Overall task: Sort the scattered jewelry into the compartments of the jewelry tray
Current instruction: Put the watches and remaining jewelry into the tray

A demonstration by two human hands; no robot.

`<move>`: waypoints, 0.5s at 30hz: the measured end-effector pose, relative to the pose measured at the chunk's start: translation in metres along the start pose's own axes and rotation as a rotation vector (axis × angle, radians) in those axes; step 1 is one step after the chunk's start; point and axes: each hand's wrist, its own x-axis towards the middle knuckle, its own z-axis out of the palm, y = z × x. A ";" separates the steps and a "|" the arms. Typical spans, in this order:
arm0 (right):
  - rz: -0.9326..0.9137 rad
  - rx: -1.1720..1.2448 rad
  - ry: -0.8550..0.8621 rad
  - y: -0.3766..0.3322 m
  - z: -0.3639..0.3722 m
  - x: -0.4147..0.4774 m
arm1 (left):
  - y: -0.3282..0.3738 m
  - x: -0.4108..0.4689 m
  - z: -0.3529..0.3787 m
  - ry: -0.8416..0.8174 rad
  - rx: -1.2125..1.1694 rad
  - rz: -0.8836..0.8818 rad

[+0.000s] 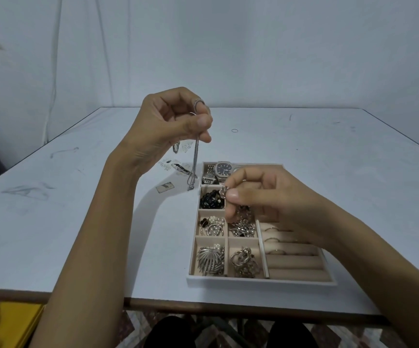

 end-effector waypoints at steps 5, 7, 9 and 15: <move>-0.027 -0.198 0.076 -0.005 -0.003 -0.010 | -0.001 0.000 0.000 0.001 0.010 -0.004; -0.044 -0.232 0.114 -0.006 -0.004 -0.013 | -0.001 0.001 0.001 -0.004 0.018 -0.008; -0.049 -0.244 0.140 -0.007 -0.006 -0.014 | -0.002 0.001 0.001 -0.008 0.025 -0.011; -0.061 -0.308 0.161 -0.010 -0.008 -0.014 | -0.002 0.001 0.002 -0.015 0.033 -0.020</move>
